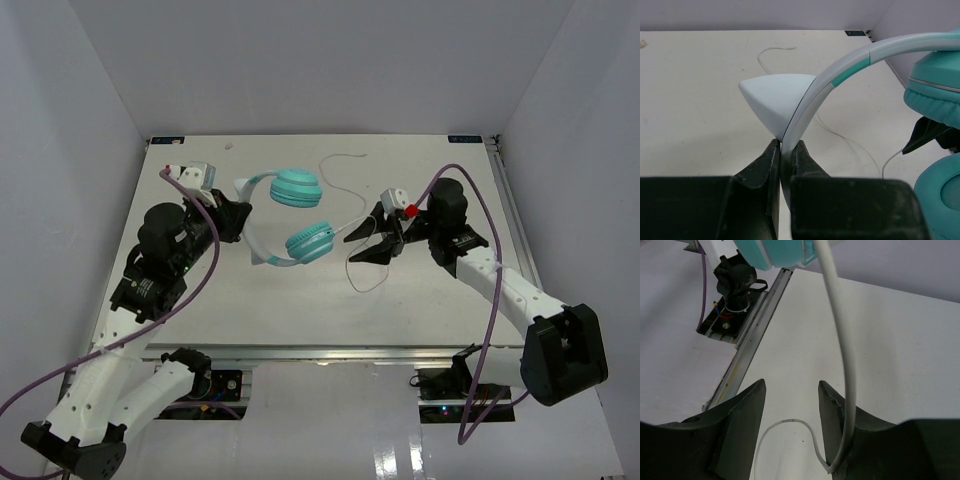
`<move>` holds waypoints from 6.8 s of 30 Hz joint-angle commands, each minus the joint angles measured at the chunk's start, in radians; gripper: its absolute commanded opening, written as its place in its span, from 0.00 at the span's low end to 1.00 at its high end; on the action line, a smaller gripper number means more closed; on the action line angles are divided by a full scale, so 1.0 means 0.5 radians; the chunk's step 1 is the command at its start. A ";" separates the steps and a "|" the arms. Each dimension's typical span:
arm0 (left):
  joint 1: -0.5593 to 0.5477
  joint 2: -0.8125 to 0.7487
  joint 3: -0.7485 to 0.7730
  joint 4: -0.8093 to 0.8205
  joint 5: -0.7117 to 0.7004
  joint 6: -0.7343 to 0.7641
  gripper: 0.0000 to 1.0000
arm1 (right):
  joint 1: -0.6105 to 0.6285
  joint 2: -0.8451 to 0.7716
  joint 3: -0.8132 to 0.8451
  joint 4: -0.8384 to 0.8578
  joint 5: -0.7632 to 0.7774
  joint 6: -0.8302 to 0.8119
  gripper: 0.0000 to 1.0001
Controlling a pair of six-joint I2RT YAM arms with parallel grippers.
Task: Wrap the headphones
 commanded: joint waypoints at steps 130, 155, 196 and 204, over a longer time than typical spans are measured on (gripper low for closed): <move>-0.111 0.921 0.183 -0.079 0.148 0.710 0.00 | 0.064 0.128 1.603 -1.079 1.557 -0.532 0.08; -0.663 1.097 0.391 0.316 0.222 0.545 0.00 | 0.317 0.145 1.141 -0.928 1.788 -0.686 0.08; -1.148 1.446 0.469 0.532 -0.145 0.571 0.00 | 0.455 0.424 1.403 -0.878 2.313 0.299 0.08; -1.148 1.437 0.469 0.634 -0.421 0.649 0.00 | 0.455 0.456 1.449 -0.915 2.186 0.462 0.08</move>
